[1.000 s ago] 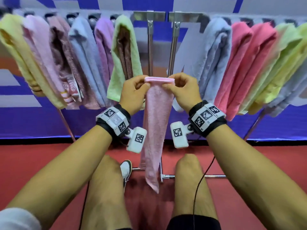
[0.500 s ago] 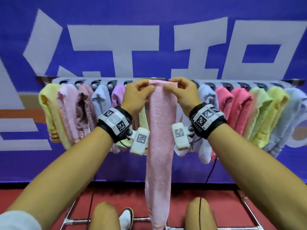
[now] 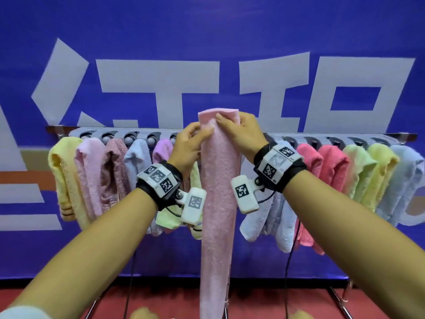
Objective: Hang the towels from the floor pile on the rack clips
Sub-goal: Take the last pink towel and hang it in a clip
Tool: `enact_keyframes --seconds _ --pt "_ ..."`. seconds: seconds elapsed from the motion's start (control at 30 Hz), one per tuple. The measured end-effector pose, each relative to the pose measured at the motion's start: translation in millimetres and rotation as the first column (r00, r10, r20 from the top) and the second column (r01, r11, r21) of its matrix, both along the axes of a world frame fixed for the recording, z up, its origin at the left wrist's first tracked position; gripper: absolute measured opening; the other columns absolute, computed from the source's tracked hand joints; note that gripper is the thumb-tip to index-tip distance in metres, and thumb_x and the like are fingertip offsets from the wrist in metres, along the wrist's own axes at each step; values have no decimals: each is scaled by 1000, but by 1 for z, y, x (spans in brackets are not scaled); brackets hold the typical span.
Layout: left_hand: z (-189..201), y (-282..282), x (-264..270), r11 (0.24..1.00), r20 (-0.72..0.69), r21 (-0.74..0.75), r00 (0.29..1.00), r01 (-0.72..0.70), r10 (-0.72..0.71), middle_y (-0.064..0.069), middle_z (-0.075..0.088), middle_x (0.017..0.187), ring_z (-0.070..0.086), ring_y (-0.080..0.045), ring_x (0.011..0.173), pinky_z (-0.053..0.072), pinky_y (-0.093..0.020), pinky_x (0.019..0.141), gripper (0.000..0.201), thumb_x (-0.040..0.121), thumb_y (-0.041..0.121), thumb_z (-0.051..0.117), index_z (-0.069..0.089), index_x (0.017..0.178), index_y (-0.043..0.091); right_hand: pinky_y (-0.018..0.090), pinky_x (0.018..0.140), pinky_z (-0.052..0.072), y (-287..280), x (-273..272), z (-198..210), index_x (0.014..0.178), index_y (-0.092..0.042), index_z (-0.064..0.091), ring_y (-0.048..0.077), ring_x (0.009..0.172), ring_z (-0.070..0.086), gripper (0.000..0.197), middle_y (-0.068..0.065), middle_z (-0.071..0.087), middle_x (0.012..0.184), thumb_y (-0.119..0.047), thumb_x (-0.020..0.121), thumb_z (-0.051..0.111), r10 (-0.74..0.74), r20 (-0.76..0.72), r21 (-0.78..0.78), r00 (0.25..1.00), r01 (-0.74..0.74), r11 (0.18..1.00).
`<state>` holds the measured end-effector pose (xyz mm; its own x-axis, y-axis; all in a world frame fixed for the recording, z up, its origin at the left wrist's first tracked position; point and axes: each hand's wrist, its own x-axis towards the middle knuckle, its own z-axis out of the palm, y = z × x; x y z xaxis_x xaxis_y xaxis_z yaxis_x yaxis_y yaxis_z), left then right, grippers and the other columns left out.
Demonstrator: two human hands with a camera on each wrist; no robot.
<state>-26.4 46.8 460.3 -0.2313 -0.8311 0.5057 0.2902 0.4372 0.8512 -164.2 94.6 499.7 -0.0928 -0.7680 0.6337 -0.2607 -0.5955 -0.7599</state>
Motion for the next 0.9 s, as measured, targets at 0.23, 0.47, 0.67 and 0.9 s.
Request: enact_keyframes --seconds 0.23,0.47,0.67,0.9 --pt "-59 -9 -9 981 284 152 945 122 -161 -13 75 102 71 -32 99 57 -43 88 60 54 36 90 72 102 4 41 82 58 -22 -11 33 93 -15 74 19 86 70 16 2 74 89 -28 92 65 -174 89 -19 981 176 984" --pt "-68 -8 15 944 393 206 862 256 -320 -4 72 80 65 -14 69 53 -25 64 12 82 20 70 76 74 14 31 72 48 -38 -96 30 104 -1 70 21 85 61 37 8 65 91 -35 91 63 -611 180 152 771 592 791" --pt "-21 -2 15 938 254 200 910 283 -328 -9 73 87 69 -18 77 54 -29 66 20 93 23 60 69 97 6 34 92 49 -36 -102 -25 121 -14 53 25 104 62 49 5 65 108 -28 77 69 -633 -66 308 771 619 722" --pt "-18 7 1 903 346 248 839 350 -421 -7 70 77 67 -14 67 54 -24 62 16 97 13 54 65 90 3 39 89 49 -13 -13 -54 114 0 64 29 97 63 58 20 66 106 -52 93 54 249 173 557 953 -303 773"
